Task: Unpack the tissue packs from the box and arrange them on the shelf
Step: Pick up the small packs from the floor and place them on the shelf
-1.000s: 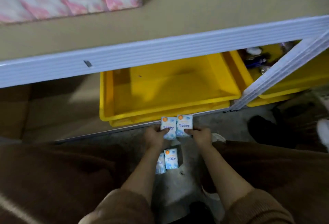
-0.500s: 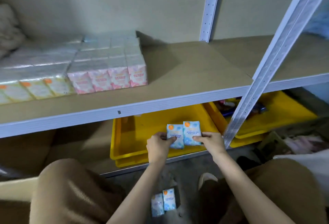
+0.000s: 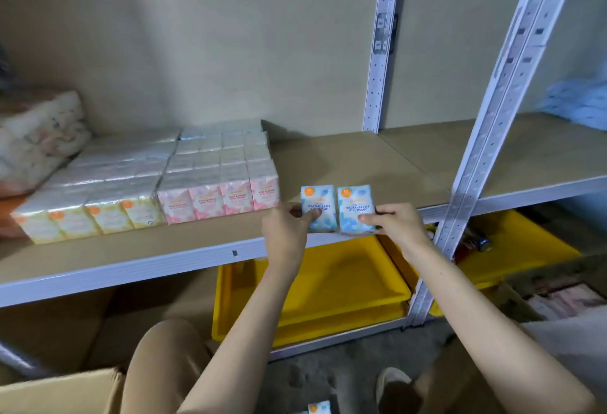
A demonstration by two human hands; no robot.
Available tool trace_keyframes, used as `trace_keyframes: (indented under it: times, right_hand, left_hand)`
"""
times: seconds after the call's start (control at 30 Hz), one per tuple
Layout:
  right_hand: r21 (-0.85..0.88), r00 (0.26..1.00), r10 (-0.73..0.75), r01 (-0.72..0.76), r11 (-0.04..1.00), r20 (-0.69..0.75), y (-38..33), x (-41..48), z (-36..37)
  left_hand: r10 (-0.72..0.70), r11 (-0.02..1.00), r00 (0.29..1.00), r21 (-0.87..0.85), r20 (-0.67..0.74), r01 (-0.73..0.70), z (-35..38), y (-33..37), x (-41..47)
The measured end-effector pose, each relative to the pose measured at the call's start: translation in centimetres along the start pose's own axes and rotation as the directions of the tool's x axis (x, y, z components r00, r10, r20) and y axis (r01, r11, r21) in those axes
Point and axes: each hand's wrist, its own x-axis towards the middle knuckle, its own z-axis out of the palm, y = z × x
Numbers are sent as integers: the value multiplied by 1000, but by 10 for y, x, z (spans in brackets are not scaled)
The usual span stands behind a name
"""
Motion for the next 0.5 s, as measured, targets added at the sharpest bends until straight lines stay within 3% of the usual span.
trace_keyframes:
  times: [0.33, 0.5]
  right_hand:
    - [-222, 998, 67, -67, 973, -7, -16, 64, 30]
    - [-371, 1000, -7, 9, 929, 7, -12, 75, 38]
  left_hand:
    - [-143, 983, 983, 131, 112, 128, 11, -3, 66]
    - [-157, 961, 972, 255, 172, 110, 16, -12, 77]
